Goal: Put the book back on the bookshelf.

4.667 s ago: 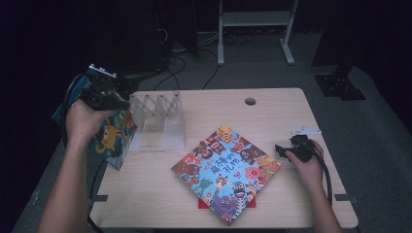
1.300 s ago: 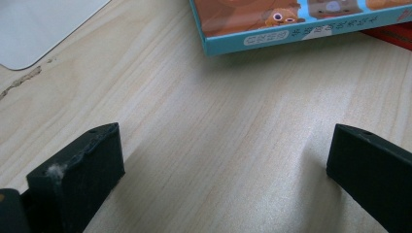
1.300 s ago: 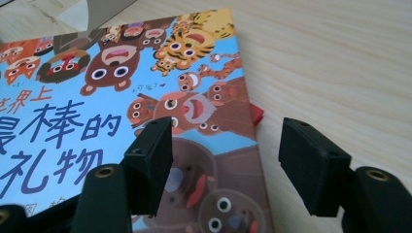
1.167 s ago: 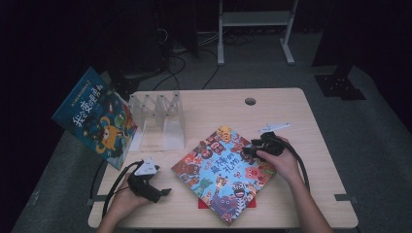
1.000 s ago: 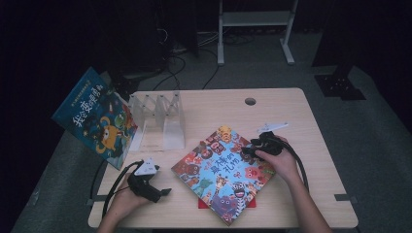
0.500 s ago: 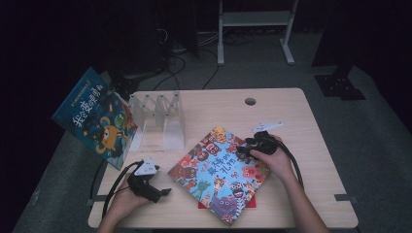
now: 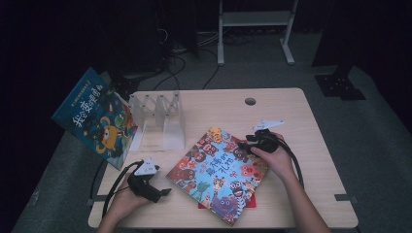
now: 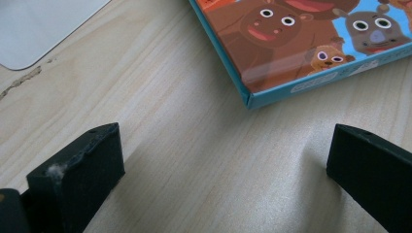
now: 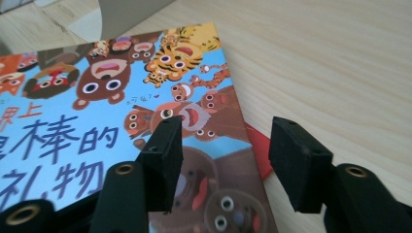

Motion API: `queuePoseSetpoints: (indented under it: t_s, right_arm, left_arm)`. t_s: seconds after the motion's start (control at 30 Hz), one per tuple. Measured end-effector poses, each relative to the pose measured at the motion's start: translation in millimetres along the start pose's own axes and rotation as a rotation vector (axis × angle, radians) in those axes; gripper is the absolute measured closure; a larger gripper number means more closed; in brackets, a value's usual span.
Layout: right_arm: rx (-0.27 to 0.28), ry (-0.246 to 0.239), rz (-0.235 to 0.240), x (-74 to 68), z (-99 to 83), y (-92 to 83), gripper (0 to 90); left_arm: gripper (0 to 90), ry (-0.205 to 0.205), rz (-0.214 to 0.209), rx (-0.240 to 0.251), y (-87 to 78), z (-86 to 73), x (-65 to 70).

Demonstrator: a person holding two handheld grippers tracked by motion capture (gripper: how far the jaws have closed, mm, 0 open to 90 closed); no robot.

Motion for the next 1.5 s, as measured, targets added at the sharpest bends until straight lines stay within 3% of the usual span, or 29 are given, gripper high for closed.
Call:
queuePoseSetpoints:
  t_s: [0.33,0.5,0.67,1.1,1.37,1.43,1.5]
  right_arm:
    - [0.047,-0.003,0.019,-16.2,-28.3,-42.9,65.6]
    - [0.05,-0.015,0.025,-24.8,-37.3,-54.9,72.9]
    - [0.048,-0.038,0.05,-40.1,-51.2,-70.1,88.8]
    - [-0.039,-0.04,0.134,-70.6,-93.4,-71.8,89.2]
    - [-0.05,-0.047,0.151,-76.4,-95.1,-70.0,89.2]
    - [-0.047,-0.045,0.153,-76.0,-95.5,-69.9,89.3]
    - [-0.044,-0.037,0.159,-75.6,-95.6,-69.9,89.3]
  left_arm:
    - [0.0,-0.001,0.0,0.001,0.0,0.0,0.1]
    - [0.0,0.0,-0.001,-0.001,-0.1,0.0,0.0]
    - [0.0,-0.006,0.005,-0.001,0.0,0.0,0.1]
    - [0.0,-0.011,0.011,-0.002,0.1,0.0,-0.4]
    - [0.0,-0.015,0.017,-0.004,-0.3,-0.6,-2.0]
    - [0.0,-0.02,0.025,-0.035,-2.7,-0.4,-6.7]
    - [0.0,-0.035,0.028,-0.023,-7.6,1.3,-10.7]
Point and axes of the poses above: each handheld gripper's, and its own axes: y roughly forward along the jaws, z roughly out of its top, x roughly to its right, the point moved 3 cm from there along y, roughly forward along the jaws, and after that the axes turned 14 degrees about z, right-handed, at the moved point
